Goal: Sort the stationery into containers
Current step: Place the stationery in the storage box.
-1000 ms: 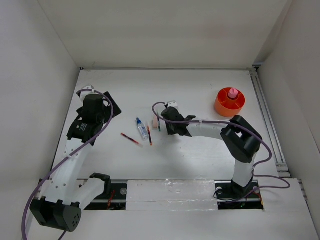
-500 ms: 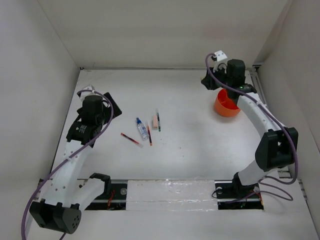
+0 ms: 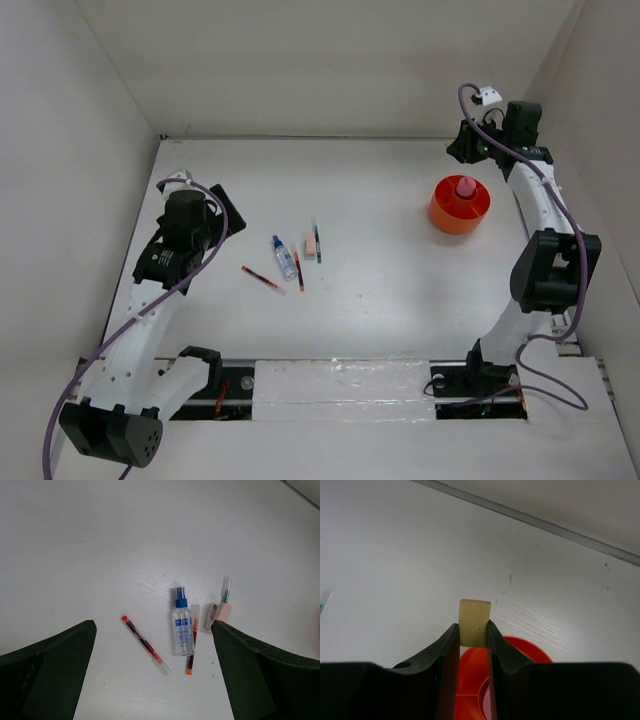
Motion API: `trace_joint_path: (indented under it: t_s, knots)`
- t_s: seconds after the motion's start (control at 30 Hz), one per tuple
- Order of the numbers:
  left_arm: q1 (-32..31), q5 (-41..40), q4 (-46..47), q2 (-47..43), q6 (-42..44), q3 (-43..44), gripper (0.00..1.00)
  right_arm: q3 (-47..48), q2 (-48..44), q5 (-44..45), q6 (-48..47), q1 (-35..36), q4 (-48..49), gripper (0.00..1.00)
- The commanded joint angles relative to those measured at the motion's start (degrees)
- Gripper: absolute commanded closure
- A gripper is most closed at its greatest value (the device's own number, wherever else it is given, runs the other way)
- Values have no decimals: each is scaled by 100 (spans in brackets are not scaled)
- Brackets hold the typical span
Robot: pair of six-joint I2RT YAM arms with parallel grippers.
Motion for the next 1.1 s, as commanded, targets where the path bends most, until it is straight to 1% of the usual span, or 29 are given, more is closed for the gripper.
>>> trace_joint_path:
  t_s: [0.0, 0.1, 0.2, 0.3, 0.37, 0.47, 0.53, 0.8, 0.93, 1.07]
  knots:
    - [-3, 57, 152, -100, 97, -72, 0, 57, -364, 669, 73, -17, 214, 100]
    - [-3, 57, 205, -101, 97, -72, 0, -136, -532, 669, -50, -219, 416, 100]
    - [-64, 57, 205, -101, 97, -72, 0, -67, -532, 669, -129, -325, 417, 100]
    - [-65, 57, 205, -48, 97, -72, 0, -5, -427, 1046, -121, -465, 338, 100]
    - [-65, 57, 205, -170, 97, -72, 0, -66, -426, 1214, -120, -466, 338, 100]
    - [-65, 4, 205, -232, 97, -72, 0, -119, -304, 1547, 195, -519, 338, 100]
    - [-170, -48, 205, -232, 97, -72, 0, -181, -242, 1548, 274, -571, 338, 100]
    - [-170, -49, 205, -232, 97, -72, 0, -233, 12, 1803, 705, -843, 172, 100]
    - [-170, -49, 205, -232, 97, -72, 0, -163, 119, 1944, 846, -844, 39, 100]
    - [-170, -49, 205, -232, 97, -72, 0, -286, 188, 2084, 1022, -844, -66, 100]
